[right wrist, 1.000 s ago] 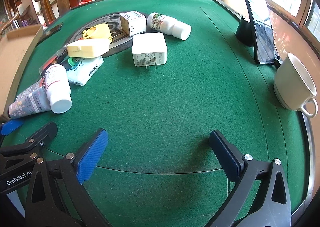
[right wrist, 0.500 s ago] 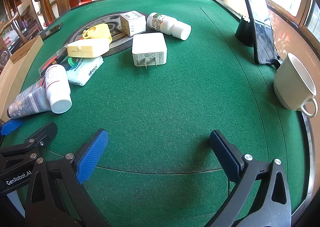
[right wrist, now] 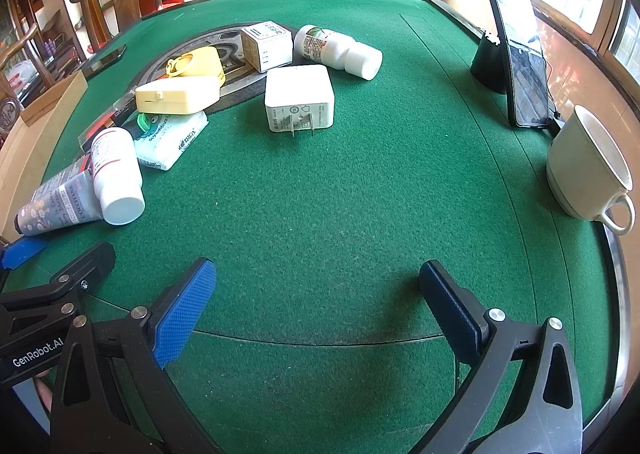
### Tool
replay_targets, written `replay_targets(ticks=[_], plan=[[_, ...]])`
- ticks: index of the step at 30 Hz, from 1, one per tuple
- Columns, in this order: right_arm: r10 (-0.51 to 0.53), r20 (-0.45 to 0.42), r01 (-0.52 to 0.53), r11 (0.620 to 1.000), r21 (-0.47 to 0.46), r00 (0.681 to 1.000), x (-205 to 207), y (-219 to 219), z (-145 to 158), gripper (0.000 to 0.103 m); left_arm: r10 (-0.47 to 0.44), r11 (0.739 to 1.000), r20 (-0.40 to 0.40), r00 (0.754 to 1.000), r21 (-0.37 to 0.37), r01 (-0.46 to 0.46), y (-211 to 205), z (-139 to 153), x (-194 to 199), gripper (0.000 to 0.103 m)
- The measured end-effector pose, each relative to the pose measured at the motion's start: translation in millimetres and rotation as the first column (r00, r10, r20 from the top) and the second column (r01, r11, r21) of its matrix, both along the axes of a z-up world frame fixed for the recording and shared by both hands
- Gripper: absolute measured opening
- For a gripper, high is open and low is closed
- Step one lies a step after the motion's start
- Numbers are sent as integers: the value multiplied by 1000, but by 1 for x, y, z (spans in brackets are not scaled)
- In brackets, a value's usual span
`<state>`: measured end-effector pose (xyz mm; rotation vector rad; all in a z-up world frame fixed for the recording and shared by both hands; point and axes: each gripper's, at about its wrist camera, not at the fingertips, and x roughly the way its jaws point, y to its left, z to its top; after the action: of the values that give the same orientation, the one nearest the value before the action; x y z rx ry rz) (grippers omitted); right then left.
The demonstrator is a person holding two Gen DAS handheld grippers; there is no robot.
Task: Organize objects
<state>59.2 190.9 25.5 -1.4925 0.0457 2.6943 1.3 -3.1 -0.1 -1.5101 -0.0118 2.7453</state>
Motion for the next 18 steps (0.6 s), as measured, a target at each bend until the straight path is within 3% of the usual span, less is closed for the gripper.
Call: replay_targets(ticks=[11,14,18], plan=[[-1,1,1,1000,1,1000,0,2,0,103,-26,1000,1,1000,18,26,-6,4,2,102],[0,1,0,1000,1,1000,0,2,0,102,-7,998,-54,999,68,11,-20,14,7,102],[17,4,-17,1000,-3,1000,0,3,0,102,-13,999,-131,991,51,20,-29,32,12,102]])
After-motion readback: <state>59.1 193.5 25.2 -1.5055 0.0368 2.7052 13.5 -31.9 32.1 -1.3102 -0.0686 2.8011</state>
